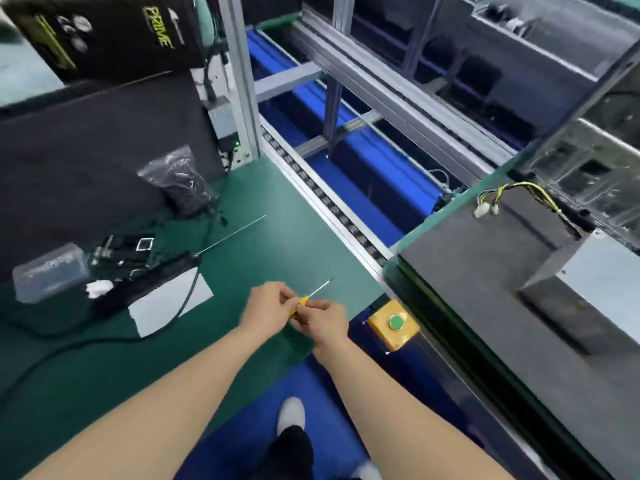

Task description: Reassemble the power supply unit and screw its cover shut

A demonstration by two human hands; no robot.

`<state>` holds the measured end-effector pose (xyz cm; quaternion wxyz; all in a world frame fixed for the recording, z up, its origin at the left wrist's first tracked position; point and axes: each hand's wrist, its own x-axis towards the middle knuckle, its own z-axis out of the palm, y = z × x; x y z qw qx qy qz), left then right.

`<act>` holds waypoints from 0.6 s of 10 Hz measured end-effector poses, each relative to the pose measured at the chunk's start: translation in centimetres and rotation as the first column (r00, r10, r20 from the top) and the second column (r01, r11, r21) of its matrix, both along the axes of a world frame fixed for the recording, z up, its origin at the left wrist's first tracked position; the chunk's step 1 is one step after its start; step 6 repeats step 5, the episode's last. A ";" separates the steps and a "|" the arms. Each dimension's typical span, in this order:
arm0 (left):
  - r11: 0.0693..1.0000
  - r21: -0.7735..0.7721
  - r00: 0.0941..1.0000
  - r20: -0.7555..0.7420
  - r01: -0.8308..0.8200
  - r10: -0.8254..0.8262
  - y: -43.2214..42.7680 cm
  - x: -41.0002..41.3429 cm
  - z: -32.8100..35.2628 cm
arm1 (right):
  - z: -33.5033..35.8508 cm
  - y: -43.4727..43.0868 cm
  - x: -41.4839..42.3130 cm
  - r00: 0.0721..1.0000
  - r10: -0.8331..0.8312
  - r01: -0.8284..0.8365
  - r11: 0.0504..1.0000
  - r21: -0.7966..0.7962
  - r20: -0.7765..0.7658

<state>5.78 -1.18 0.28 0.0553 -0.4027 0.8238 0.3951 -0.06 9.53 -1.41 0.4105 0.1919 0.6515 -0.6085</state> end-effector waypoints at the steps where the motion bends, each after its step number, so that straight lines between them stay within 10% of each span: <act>1: 1.000 0.007 0.999 0.034 0.009 -0.009 -1.5 0.6 -1.2 | -1.3 -1.6 0.7 0.999 0.039 -0.040 0.997 0.059 0.005; 6: 0.989 -0.108 0.994 0.021 0.106 -0.104 -1.6 -3.1 -0.7 | -0.8 -0.5 -0.8 0.937 0.267 -0.183 0.925 0.334 -0.224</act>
